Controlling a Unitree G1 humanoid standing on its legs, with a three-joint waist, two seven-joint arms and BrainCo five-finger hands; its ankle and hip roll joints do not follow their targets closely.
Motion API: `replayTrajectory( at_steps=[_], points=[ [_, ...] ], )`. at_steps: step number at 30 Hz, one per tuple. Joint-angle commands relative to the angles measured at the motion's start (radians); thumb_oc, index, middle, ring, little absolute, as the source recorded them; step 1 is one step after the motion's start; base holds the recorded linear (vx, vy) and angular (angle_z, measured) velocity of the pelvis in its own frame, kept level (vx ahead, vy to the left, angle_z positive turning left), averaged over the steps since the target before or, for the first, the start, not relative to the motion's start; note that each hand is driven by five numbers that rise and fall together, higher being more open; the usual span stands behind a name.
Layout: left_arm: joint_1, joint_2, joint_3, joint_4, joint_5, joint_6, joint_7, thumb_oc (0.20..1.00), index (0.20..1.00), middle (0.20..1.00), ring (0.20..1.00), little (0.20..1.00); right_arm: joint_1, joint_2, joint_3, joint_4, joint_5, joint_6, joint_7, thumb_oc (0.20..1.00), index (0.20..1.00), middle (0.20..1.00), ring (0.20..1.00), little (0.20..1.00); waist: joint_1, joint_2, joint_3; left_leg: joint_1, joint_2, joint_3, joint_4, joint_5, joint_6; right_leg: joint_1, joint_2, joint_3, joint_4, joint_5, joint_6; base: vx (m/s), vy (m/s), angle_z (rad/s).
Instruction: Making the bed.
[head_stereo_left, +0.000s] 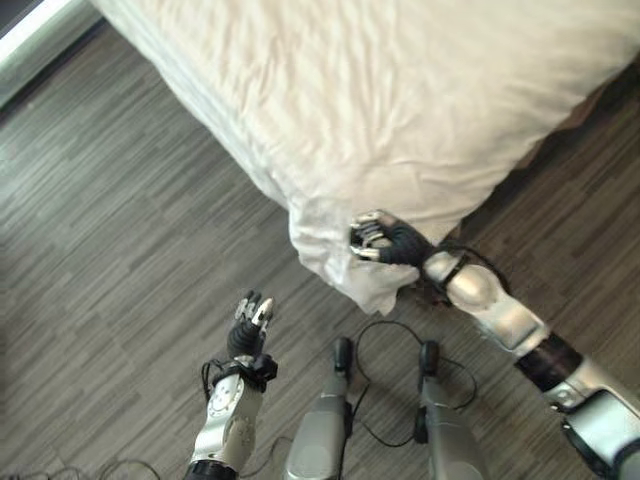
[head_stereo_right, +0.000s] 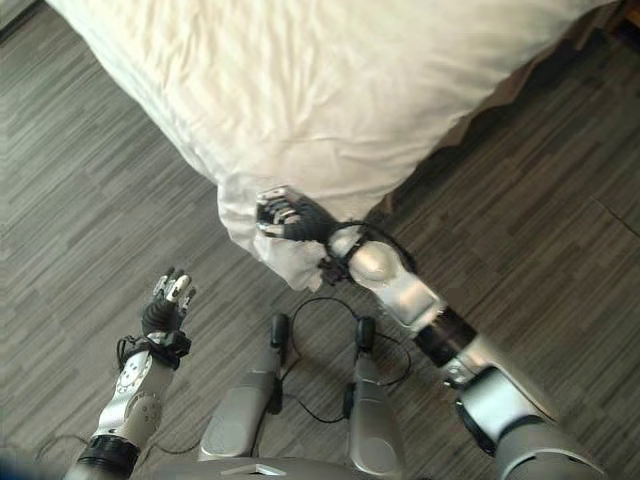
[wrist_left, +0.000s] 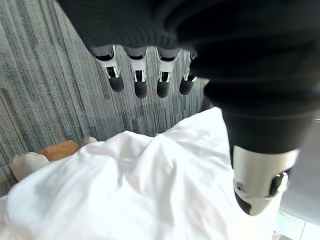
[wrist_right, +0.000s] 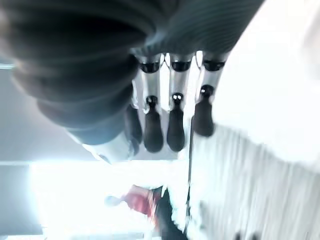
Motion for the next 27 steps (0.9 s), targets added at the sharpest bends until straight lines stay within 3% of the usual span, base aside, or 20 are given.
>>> replayTrajectory(
  at_steps=[1,7,14,17,21,24,27],
  points=[
    [-0.066,0.047,-0.039,-0.007,-0.020,-0.058,0.003,1.000,1.000,1.000,1.000,1.000,-0.089,0.026,-0.008,0.080,0.030,-0.019,-0.029,0.200,0.200,0.200,0.200,0.200,0.027,-0.015,0.013,-0.005,-0.045,0.048,0.010,0.018,0.029,0.006,-0.038,-0.017,0.068,0.027,0.045,-0.03,-0.015,0.09],
    [-0.132,0.054,-0.104,0.004,-0.029,-0.075,0.019,1.000,1.000,1.000,1.000,1.000,-0.213,0.140,-0.027,0.317,0.069,-0.021,-0.104,0.200,0.200,0.200,0.200,0.200,0.070,-0.014,0.046,-0.043,-0.050,0.023,0.013,0.033,0.025,-0.007,-0.043,-0.045,0.064,0.039,0.046,-0.05,-0.023,0.12],
    [-0.134,0.098,-0.096,-0.039,-0.024,-0.084,0.024,1.000,1.000,1.000,1.000,1.000,-0.293,0.095,-0.136,0.560,0.071,-0.014,-0.189,0.200,0.200,0.200,0.200,0.200,0.110,0.010,0.125,-0.138,-0.056,-0.003,0.034,0.057,0.014,-0.076,-0.045,-0.069,0.081,0.048,0.042,-0.09,-0.018,0.14],
    [-0.150,0.072,-0.127,-0.052,-0.014,-0.075,0.019,1.000,1.000,1.000,1.000,1.000,-0.323,0.023,-0.310,0.992,0.202,0.022,-0.222,0.200,0.200,0.200,0.200,0.200,0.131,0.059,0.171,-0.191,-0.063,-0.007,0.016,0.076,0.006,-0.127,-0.050,-0.080,0.074,0.063,0.049,-0.08,0.060,0.22],
    [-0.153,0.037,-0.151,-0.132,0.007,-0.054,0.002,1.000,1.000,1.000,1.000,1.000,-0.184,-0.057,-0.455,1.182,0.238,0.052,-0.232,0.200,0.200,0.200,0.200,0.200,0.135,0.099,0.180,-0.231,-0.074,-0.016,0.011,0.082,0.009,-0.160,-0.054,-0.085,0.062,0.064,0.056,0.00,0.063,0.12],
    [-0.150,0.031,-0.143,-0.149,0.026,-0.050,-0.007,1.000,1.000,1.000,1.000,1.000,-0.063,-0.062,-0.486,1.189,0.210,0.053,-0.221,0.200,0.200,0.200,0.200,0.200,0.123,0.098,0.181,-0.236,-0.074,-0.017,0.010,0.081,0.011,-0.166,-0.054,-0.087,0.063,0.059,0.056,0.03,0.039,0.10],
    [-0.152,0.034,-0.116,-0.142,0.037,-0.053,-0.017,1.000,1.000,1.000,1.000,1.000,0.159,-0.072,-0.573,1.212,0.213,0.054,-0.202,0.200,0.200,0.200,0.200,0.200,0.079,0.071,0.181,-0.226,-0.074,-0.014,0.010,0.066,0.019,-0.161,-0.052,-0.083,0.067,0.050,0.054,0.07,0.032,0.15]
  ],
)
